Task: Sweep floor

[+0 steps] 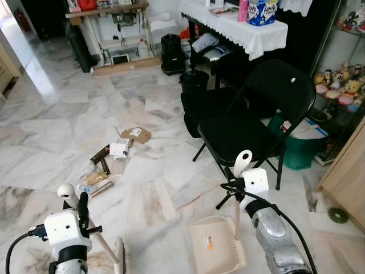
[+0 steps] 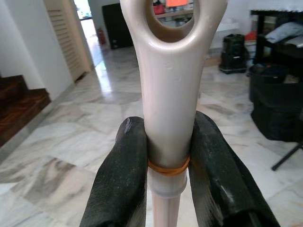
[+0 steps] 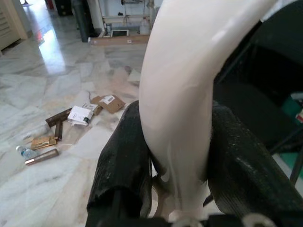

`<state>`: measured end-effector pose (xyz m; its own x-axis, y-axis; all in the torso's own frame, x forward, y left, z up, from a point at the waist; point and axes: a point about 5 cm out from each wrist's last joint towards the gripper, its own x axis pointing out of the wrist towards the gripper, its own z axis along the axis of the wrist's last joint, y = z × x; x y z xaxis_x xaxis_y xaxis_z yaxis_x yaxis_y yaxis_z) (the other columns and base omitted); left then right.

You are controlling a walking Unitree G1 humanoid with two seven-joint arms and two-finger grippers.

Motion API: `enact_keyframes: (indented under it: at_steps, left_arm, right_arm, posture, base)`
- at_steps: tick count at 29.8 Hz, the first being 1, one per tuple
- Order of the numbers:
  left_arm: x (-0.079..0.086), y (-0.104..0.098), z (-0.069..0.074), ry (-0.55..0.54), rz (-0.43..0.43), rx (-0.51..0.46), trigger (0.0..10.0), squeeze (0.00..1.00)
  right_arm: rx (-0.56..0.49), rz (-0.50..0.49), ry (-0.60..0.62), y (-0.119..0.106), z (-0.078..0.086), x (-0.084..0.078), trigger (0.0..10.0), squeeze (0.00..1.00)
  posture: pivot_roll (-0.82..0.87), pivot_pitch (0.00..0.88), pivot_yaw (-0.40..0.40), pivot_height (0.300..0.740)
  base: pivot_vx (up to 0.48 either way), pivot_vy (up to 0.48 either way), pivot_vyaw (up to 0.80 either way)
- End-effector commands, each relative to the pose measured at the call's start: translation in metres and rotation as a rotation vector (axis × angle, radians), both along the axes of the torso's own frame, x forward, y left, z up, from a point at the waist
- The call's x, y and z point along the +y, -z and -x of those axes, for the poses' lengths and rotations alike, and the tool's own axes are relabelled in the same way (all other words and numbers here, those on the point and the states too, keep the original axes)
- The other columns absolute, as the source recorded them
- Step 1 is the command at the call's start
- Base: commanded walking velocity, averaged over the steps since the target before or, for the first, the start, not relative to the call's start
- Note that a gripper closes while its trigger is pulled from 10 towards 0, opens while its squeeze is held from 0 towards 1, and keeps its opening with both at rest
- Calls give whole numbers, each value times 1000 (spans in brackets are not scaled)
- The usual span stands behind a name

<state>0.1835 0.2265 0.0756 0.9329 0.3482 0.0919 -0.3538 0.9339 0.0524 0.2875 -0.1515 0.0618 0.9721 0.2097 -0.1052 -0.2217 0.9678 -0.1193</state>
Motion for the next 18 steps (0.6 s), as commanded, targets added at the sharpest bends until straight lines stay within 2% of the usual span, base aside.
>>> enact_keyframes:
  at_steps: [1, 3, 5, 9, 12, 14, 16, 18]
  left_arm:
    - [13, -10, 4, -29, -32, -27, 10000, 0]
    - [23, -10, 13, -66, -47, -19, 10000, 0]
    - [24, -11, 15, -71, -50, -17, 10000, 0]
    - [25, -10, 20, -82, -57, -13, 10000, 0]
    - [19, -6, 25, -111, -34, -12, 10000, 0]
    - [11, -1, 23, -93, -13, -8, 10000, 0]
    - [10, 0, 22, -89, -10, -8, 10000, 0]
    - [5, 1, 14, -62, 3, -17, 10000, 0]
  right_arm:
    - [-40, -17, -14, -9, -2, 8, 10000, 0]
    - [-41, -19, -46, -11, -3, 13, 10000, 0]
    - [-41, -19, -53, -12, -3, 14, 10000, 0]
    - [-35, -26, -86, -14, -7, 18, 10000, 0]
    - [-42, -17, -106, -19, -16, 18, 10000, 0]
    - [-45, -14, -100, -22, -21, 16, 10000, 0]
    - [-44, -12, -100, -22, -21, 16, 10000, 0]
    - [-44, -6, -97, -24, -24, 13, 10000, 0]
  posture:
    - [-168, 0, 140, 740]
    - [-156, 0, 109, 740]
    - [-156, 0, 109, 740]
    - [-136, 0, 83, 740]
    - [-122, 0, 61, 740]
    - [-124, 0, 56, 740]
    - [-124, 0, 56, 740]
    - [-152, 0, 45, 740]
  base:
    - [0, 0, 0]
    - [0, 0, 0]
    - [0, 0, 0]
    - [0, 0, 0]
    - [0, 0, 0]
    - [0, 0, 0]
    - [0, 0, 0]
    - [0, 0, 0]
